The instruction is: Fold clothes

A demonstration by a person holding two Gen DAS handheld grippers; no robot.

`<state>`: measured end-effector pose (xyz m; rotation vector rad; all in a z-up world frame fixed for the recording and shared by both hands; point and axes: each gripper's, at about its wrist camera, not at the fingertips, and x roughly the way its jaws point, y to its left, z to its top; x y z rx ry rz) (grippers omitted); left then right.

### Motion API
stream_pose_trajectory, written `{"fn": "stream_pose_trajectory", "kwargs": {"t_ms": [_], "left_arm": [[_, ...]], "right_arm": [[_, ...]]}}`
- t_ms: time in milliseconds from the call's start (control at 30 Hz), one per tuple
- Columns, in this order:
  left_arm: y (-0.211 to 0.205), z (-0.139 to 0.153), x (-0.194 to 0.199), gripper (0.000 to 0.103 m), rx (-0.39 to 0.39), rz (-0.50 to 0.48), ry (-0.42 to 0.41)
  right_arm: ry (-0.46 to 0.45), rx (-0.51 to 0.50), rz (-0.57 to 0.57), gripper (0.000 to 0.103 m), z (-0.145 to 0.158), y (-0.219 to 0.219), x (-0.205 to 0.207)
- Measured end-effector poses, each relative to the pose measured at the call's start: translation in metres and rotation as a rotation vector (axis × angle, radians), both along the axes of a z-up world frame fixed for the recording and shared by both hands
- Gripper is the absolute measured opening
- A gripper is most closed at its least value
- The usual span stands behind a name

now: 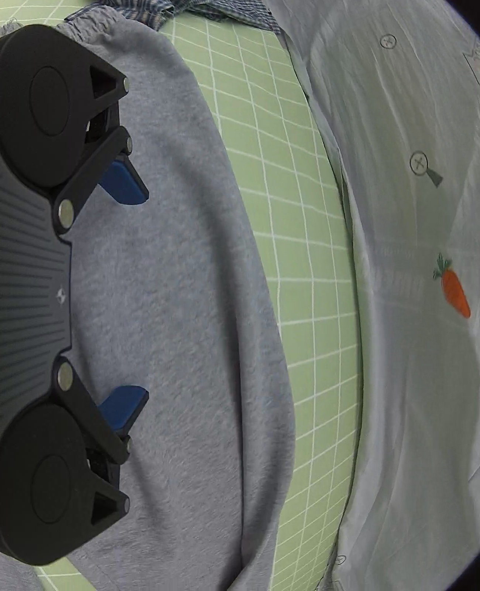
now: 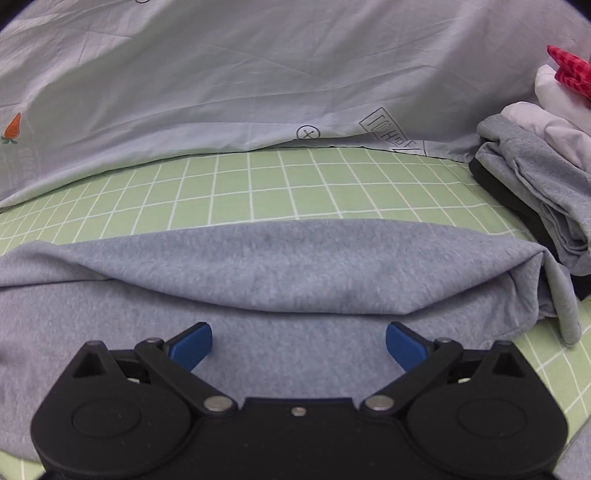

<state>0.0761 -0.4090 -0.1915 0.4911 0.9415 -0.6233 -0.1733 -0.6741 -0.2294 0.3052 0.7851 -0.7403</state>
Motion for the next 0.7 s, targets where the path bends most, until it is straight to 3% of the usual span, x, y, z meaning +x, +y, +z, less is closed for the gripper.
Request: {"fn": "stream_pose_trajectory", "kwargs": {"t_ms": [300, 500, 700], "left_arm": [[-0.041, -0.009, 0.023, 0.103, -0.034, 0.072, 0.003], [-0.05, -0.013, 0.052, 0.103, -0.091, 0.159, 0.027], [-0.053, -0.016, 0.054, 0.103, -0.112, 0.186, 0.015]], "right_arm": [[-0.031, -0.034, 0.025, 0.103, -0.004, -0.083, 0.023], [-0.068, -0.053, 0.028, 0.103, -0.011, -0.138, 0.079], [-0.097, -0.085, 0.019, 0.102, -0.007, -0.145, 0.108]]}}
